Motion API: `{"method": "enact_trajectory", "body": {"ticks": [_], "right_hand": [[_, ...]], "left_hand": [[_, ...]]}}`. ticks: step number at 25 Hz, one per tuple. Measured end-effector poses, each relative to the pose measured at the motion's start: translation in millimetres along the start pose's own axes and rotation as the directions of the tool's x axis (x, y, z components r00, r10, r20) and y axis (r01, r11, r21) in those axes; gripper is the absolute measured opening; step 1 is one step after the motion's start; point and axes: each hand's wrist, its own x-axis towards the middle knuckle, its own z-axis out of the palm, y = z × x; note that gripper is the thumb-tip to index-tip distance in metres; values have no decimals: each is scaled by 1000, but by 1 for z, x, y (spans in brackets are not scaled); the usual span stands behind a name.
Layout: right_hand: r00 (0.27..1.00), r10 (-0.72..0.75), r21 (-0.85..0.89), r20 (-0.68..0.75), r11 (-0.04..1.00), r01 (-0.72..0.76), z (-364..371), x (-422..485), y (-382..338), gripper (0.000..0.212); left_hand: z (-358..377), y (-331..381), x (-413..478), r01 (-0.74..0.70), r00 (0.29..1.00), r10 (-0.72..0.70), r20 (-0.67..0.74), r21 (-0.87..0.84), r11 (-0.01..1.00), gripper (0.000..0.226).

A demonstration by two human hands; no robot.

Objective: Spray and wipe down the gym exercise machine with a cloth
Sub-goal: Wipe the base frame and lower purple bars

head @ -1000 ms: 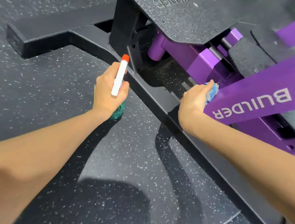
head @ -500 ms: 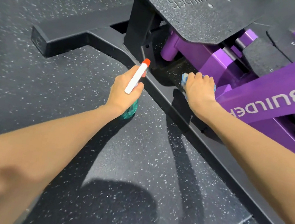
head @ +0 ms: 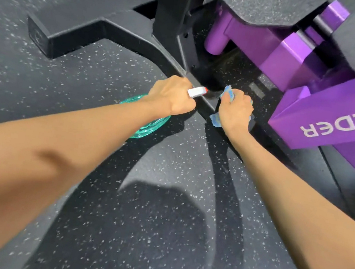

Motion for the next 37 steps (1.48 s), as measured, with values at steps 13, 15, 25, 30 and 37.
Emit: {"method": "enact_trajectory", "body": {"ticks": [13, 15, 25, 30, 37], "right_hand": [[993, -118, -509, 20, 854, 112, 50, 32, -60, 61], [999, -6, -276, 38, 961, 16, 74, 21, -94, 74], [976, -175, 579, -125, 786, 216, 46, 15, -144, 17], [813, -578, 343, -65, 752, 563, 32, -18, -122, 11], [272, -943, -738, 192, 43, 673, 74, 65, -138, 45]], "left_hand": [[-45, -113, -15, -232, 751, -209, -626, -547, 804, 25], [-43, -118, -17, -233, 682, -230, -695, -504, 831, 28], [-46, -128, -17, -165, 594, -328, -735, -510, 844, 34], [-46, -124, -23, -88, 513, -428, -744, -542, 836, 36], [-59, -160, -38, -26, 491, -431, -757, -507, 862, 36]]}}
